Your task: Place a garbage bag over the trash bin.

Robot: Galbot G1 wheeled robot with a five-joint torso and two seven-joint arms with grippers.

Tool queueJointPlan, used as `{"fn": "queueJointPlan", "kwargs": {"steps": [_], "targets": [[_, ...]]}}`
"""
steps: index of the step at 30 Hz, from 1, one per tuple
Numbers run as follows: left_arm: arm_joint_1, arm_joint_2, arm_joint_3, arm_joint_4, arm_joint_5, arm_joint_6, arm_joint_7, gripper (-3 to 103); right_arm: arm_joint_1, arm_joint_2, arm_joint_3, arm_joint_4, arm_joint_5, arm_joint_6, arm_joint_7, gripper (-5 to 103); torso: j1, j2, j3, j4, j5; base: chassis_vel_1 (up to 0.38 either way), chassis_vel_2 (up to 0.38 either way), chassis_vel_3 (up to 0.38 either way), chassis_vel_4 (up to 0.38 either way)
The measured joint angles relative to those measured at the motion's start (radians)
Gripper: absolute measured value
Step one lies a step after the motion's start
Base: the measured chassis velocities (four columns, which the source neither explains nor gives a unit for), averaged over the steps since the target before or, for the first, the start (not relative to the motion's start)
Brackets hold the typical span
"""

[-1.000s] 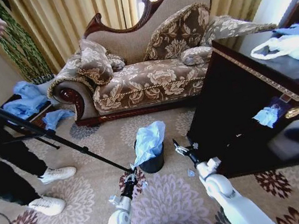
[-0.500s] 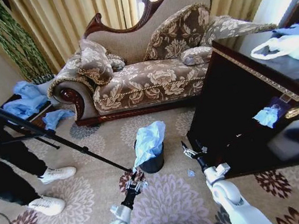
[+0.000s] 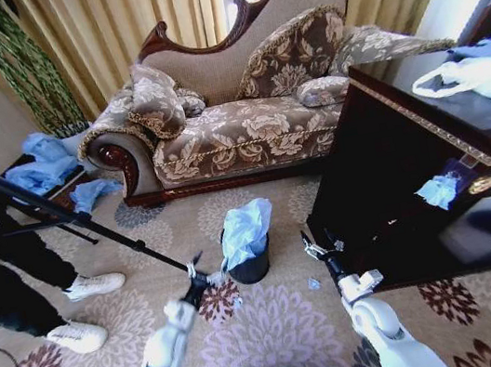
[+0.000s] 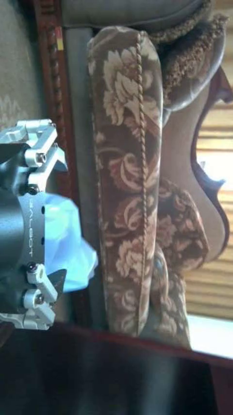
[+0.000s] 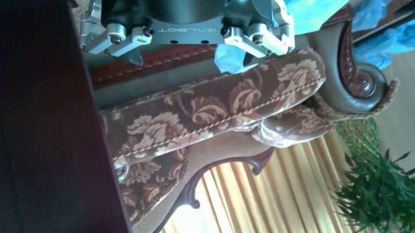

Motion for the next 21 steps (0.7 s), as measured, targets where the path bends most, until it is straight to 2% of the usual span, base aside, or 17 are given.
{"fn": "queueJointPlan", "kwargs": {"steps": [3,4,5,6,7,8,9,10,11,14,15,16,18,19,21], "targets": [[-0.079,0.011,0.053,0.000,0.018,0.128,-0.045,100,0.002,-0.009,-0.009,0.000,0.000,0.002,-0.004,100,0.000,0.000,0.000,0.0003,0.0000,0.000,0.000,0.000,0.000],[-0.079,0.011,0.053,0.000,0.018,0.128,-0.045,100,0.002,-0.009,-0.009,0.000,0.000,0.002,-0.004,100,0.000,0.000,0.000,0.0003,0.0000,0.000,0.000,0.000,0.000],[-0.095,0.018,0.070,-0.004,0.018,0.161,-0.060,100,0.002,-0.011,-0.010,0.001,0.000,0.002,-0.005,100,0.000,0.000,0.000,0.0004,0.0000,0.000,0.000,0.000,0.000],[-0.140,0.044,0.115,-0.016,0.002,0.234,-0.090,100,0.003,-0.016,-0.010,0.001,0.000,0.004,-0.008,100,0.000,0.000,0.000,0.0006,-0.0002,0.000,0.000,0.000,0.000],[-0.183,0.066,0.155,-0.023,-0.020,0.276,-0.105,100,0.005,-0.017,-0.011,-0.001,0.001,0.006,-0.011,100,0.000,0.000,0.000,0.0006,0.0000,0.000,0.000,0.000,0.000],[-0.183,0.066,0.155,-0.023,-0.020,0.276,-0.105,100,0.005,-0.017,-0.011,-0.001,0.001,0.006,-0.011,100,0.000,0.000,0.000,0.0006,0.0000,0.000,0.000,0.000,0.000],[-0.217,0.080,0.190,-0.025,-0.046,0.308,-0.118,100,0.007,-0.018,-0.013,-0.005,0.001,0.007,-0.014,100,0.000,0.000,0.000,0.0003,0.0002,0.000,0.000,0.000,0.000],[-0.274,0.097,0.261,-0.025,-0.113,0.373,-0.160,100,0.011,-0.016,-0.017,-0.015,-0.001,0.012,-0.019,100,0.000,0.000,0.000,0.0002,0.0002,0.000,0.000,0.000,0.000],[-0.274,0.097,0.261,-0.025,-0.113,0.373,-0.160,100,0.011,-0.016,-0.017,-0.015,-0.001,0.012,-0.019,100,0.000,0.000,0.000,0.0002,0.0002,0.000,0.000,0.000,0.000],[-0.382,0.097,0.384,-0.003,-0.270,0.514,-0.262,100,0.014,-0.007,-0.019,-0.030,-0.011,0.025,-0.028,100,0.000,0.000,0.000,0.0001,0.0003,0.000,0.000,0.000,0.000],[-0.382,0.097,0.384,-0.003,-0.270,0.514,-0.262,100,0.014,-0.007,-0.019,-0.030,-0.011,0.025,-0.028,100,0.000,0.000,0.000,0.0001,0.0003,0.000,0.000,0.000,0.000],[-0.417,0.087,0.424,0.009,-0.310,0.599,-0.306,100,0.013,-0.003,-0.018,-0.033,-0.012,0.030,-0.030,100,0.000,0.000,0.000,0.0000,0.0000,0.000,0.000,0.000,0.000],[-0.447,0.072,0.461,0.028,-0.327,0.691,-0.369,100,0.011,-0.002,-0.010,-0.036,-0.012,0.034,-0.035,100,0.000,0.000,0.000,0.0002,0.0003,0.000,0.000,0.000,0.000],[-0.447,0.072,0.461,0.028,-0.327,0.691,-0.369,100,0.011,-0.002,-0.010,-0.036,-0.012,0.034,-0.035,100,0.000,0.000,0.000,0.0002,0.0003,0.000,0.000,0.000,0.000],[-0.453,0.060,0.478,0.038,-0.329,0.748,-0.444,100,0.008,-0.007,0.005,-0.043,-0.006,0.040,-0.042,100,0.000,0.000,0.000,0.0004,0.0002,0.000,0.000,0.000,0.000]]}}
